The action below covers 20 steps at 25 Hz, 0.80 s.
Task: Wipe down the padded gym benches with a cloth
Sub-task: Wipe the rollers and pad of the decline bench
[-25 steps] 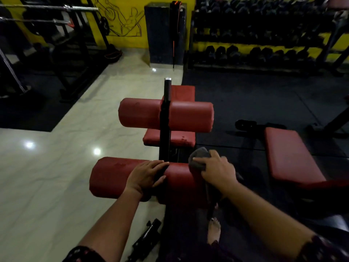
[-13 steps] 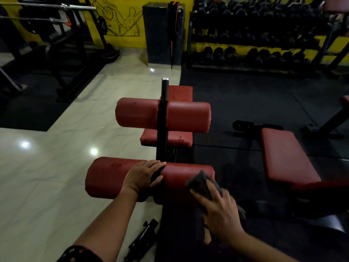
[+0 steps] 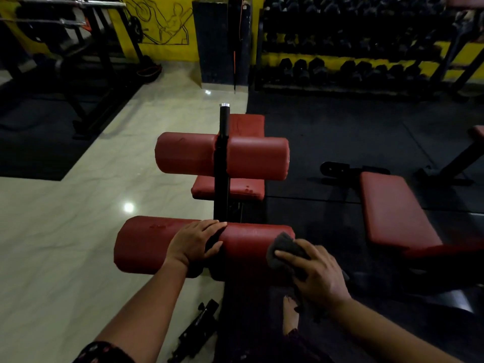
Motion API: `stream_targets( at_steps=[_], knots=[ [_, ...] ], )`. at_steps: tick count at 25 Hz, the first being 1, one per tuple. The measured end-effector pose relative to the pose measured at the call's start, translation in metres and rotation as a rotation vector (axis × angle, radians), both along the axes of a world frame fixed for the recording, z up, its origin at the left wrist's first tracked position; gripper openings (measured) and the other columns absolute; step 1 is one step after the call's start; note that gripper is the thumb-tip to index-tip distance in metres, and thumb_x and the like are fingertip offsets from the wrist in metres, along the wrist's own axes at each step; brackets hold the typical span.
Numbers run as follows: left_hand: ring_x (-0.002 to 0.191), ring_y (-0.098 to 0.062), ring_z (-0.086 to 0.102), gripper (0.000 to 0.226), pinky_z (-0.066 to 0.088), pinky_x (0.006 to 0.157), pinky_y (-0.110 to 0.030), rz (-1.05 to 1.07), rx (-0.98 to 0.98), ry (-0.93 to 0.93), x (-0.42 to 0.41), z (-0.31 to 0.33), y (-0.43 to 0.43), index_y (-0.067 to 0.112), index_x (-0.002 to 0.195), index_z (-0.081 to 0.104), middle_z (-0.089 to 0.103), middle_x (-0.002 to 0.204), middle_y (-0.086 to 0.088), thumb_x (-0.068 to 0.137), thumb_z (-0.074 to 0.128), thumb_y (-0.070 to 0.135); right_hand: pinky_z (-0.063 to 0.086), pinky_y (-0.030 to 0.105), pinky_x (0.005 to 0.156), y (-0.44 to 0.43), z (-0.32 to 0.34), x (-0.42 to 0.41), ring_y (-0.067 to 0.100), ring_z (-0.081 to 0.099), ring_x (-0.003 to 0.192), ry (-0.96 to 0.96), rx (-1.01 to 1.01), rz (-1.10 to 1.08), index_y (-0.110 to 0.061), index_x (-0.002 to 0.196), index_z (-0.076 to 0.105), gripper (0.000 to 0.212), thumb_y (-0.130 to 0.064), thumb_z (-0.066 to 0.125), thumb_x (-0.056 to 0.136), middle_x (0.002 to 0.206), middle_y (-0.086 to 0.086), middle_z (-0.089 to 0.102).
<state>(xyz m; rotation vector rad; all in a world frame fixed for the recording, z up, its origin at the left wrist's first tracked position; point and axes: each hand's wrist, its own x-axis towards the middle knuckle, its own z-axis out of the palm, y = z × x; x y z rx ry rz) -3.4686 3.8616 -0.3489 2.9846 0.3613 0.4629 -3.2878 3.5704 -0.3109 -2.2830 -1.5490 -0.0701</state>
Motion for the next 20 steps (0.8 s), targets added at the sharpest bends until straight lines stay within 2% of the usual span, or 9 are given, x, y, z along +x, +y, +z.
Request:
stream_targets(
  at_steps=[2, 4, 6, 10, 13, 14, 16, 20],
  knots=[
    [0.095, -0.025, 0.069, 0.054, 0.058, 0.078, -0.037, 0.009, -0.005, -0.001, 0.000, 0.002, -0.001, 0.019, 0.130, 0.062, 0.068, 0.117, -0.006, 0.089, 0.044, 0.050, 0.056, 0.041, 0.071, 0.007, 0.006, 0.008, 0.027, 0.059, 0.093, 0.091, -0.039, -0.081, -0.054, 0.129, 0.051, 0.069, -0.026, 0.078, 0.072, 0.129, -0.002, 0.051],
    [0.095, -0.026, 0.069, 0.054, 0.058, 0.077, -0.038, 0.013, -0.025, 0.011, 0.001, 0.003, -0.002, 0.020, 0.131, 0.061, 0.068, 0.118, -0.006, 0.089, 0.044, 0.050, 0.053, 0.039, 0.085, 0.025, 0.019, 0.022, 0.027, 0.056, 0.109, 0.223, -0.103, -0.219, -0.053, 0.130, 0.052, 0.064, -0.021, 0.071, 0.079, 0.136, -0.003, 0.046],
    [0.096, -0.026, 0.068, 0.054, 0.057, 0.079, -0.038, 0.018, -0.042, 0.018, 0.000, 0.003, -0.003, 0.021, 0.133, 0.058, 0.067, 0.120, -0.006, 0.090, 0.044, 0.050, 0.049, 0.037, 0.092, 0.049, 0.029, 0.039, 0.025, 0.055, 0.113, 0.380, -0.161, -0.305, -0.050, 0.131, 0.054, 0.057, -0.020, 0.063, 0.083, 0.134, -0.004, 0.046],
    [0.099, -0.027, 0.067, 0.054, 0.056, 0.082, -0.036, 0.030, -0.060, 0.032, -0.002, 0.003, -0.005, 0.023, 0.136, 0.055, 0.065, 0.123, -0.006, 0.090, 0.044, 0.050, 0.052, 0.034, 0.080, 0.074, 0.030, 0.064, 0.024, 0.062, 0.095, 0.605, -0.175, -0.415, -0.042, 0.127, 0.060, 0.053, -0.019, 0.057, 0.079, 0.117, 0.005, 0.062],
    [0.098, -0.028, 0.068, 0.055, 0.057, 0.082, -0.037, 0.035, -0.061, 0.035, 0.000, 0.005, -0.005, 0.020, 0.134, 0.057, 0.066, 0.121, -0.008, 0.090, 0.044, 0.050, 0.049, 0.033, 0.081, 0.055, 0.017, 0.047, 0.028, 0.060, 0.098, 0.710, -0.060, -0.568, -0.037, 0.136, 0.052, 0.056, -0.021, 0.060, 0.083, 0.122, 0.009, 0.057],
    [0.098, -0.028, 0.068, 0.055, 0.057, 0.082, -0.037, 0.034, -0.062, 0.035, 0.000, 0.005, -0.004, 0.019, 0.133, 0.058, 0.067, 0.120, -0.009, 0.090, 0.044, 0.050, 0.049, 0.034, 0.082, 0.040, 0.010, 0.033, 0.028, 0.059, 0.100, 0.680, -0.010, -0.570, -0.038, 0.141, 0.047, 0.061, -0.020, 0.061, 0.084, 0.126, 0.007, 0.053],
    [0.098, -0.028, 0.068, 0.056, 0.056, 0.082, -0.037, 0.035, -0.058, 0.035, 0.000, 0.005, -0.005, 0.018, 0.132, 0.060, 0.067, 0.119, -0.009, 0.089, 0.043, 0.050, 0.051, 0.035, 0.085, 0.004, -0.011, 0.001, 0.027, 0.056, 0.105, 0.502, 0.049, -0.475, -0.040, 0.147, 0.037, 0.074, -0.018, 0.068, 0.083, 0.133, 0.005, 0.043],
    [0.099, -0.028, 0.068, 0.057, 0.055, 0.080, -0.037, 0.051, -0.075, 0.040, 0.000, 0.008, -0.007, 0.018, 0.132, 0.060, 0.067, 0.120, -0.008, 0.088, 0.042, 0.049, 0.056, 0.039, 0.083, -0.044, -0.058, -0.035, 0.033, 0.059, 0.102, 0.279, 0.132, -0.363, -0.046, 0.149, 0.023, 0.112, -0.010, 0.086, 0.063, 0.134, 0.007, 0.043]
  ],
)
